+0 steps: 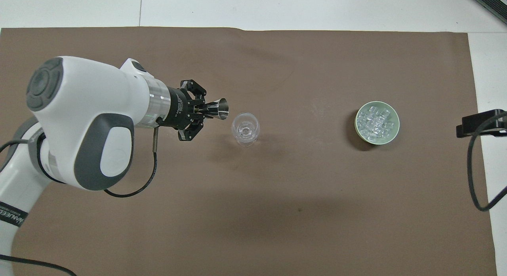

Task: Pour wine and add ice with both arms
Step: 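Carry the metal cup back with the left gripper while the right gripper reaches the tin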

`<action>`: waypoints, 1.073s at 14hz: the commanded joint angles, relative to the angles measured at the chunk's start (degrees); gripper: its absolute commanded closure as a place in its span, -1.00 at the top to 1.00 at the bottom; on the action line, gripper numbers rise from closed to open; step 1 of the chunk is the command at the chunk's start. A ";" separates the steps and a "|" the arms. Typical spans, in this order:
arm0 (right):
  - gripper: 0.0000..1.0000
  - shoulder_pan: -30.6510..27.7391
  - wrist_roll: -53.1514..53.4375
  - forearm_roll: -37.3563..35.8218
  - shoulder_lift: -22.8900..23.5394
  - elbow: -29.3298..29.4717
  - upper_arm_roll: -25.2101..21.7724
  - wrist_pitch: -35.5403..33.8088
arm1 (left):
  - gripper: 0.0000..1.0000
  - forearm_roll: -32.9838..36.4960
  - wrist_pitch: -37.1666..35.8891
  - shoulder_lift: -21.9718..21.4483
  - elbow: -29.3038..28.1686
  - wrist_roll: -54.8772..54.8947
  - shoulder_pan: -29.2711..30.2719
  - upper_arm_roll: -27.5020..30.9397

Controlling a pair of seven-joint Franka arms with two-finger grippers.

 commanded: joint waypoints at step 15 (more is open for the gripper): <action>1.00 -1.18 -0.06 0.62 -0.32 -1.91 -0.34 2.90 | -1.00 -35.94 -25.30 5.04 -0.95 28.19 2.41 26.66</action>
